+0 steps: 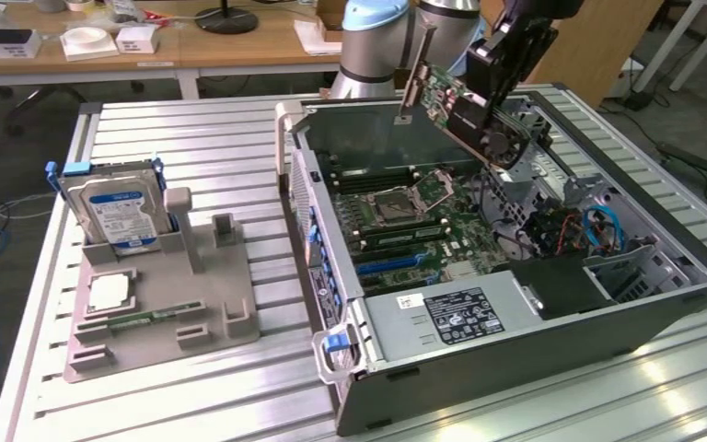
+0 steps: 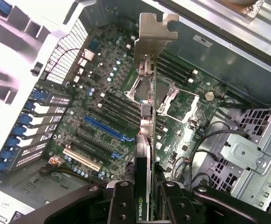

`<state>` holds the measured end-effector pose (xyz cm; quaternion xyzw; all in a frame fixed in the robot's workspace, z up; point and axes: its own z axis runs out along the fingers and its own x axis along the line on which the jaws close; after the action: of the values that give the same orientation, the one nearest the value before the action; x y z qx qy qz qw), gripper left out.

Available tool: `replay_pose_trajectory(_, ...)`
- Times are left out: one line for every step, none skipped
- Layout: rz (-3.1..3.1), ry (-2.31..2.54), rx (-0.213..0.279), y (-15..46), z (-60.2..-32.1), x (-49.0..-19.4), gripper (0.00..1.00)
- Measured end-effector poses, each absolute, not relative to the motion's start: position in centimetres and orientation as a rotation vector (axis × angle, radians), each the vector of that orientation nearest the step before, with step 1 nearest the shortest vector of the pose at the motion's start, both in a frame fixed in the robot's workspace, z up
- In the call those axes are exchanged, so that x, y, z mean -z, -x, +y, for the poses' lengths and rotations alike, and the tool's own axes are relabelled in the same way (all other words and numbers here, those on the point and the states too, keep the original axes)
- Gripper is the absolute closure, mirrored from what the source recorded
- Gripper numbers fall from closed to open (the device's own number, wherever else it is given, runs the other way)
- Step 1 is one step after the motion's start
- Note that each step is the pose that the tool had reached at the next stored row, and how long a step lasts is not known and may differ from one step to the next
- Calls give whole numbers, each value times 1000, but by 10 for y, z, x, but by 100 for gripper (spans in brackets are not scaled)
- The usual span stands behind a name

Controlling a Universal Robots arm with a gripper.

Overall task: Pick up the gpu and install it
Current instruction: 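Insert the gpu into the slot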

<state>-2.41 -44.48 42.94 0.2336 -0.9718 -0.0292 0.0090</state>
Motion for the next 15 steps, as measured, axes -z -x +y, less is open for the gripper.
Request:
replay_pose_trajectory(-3035, -731, 93, 24, -445, -430, 74)
replay_pose_trajectory(-3035, -733, 94, 24, -445, -430, 74)
replay_pose_trajectory(-3035, -735, 95, 24, -445, -430, 74)
replay_pose_trajectory(-3034, -737, 95, 24, -445, -430, 74)
replay_pose_trajectory(-3034, -739, 95, 24, -446, -430, 74)
replay_pose_trajectory(-3034, -739, 96, 24, -446, -430, 74)
replay_pose_trajectory(-3034, -739, 96, 24, -446, -430, 74)
replay_pose_trajectory(-3034, -739, 96, 24, -446, -430, 74)
replay_pose_trajectory(-3034, -740, 96, 24, -446, -430, 74)
replay_pose_trajectory(-3033, -741, 96, 24, -446, -430, 74)
replay_pose_trajectory(-3033, -742, 96, 24, -446, -430, 74)
replay_pose_trajectory(-3033, -744, 97, 24, -446, -430, 74)
replay_pose_trajectory(-3032, -746, 97, 24, -446, -430, 74)
replay_pose_trajectory(-3032, -748, 97, 24, -446, -430, 74)
replay_pose_trajectory(-3031, -751, 98, 24, -446, -430, 74)
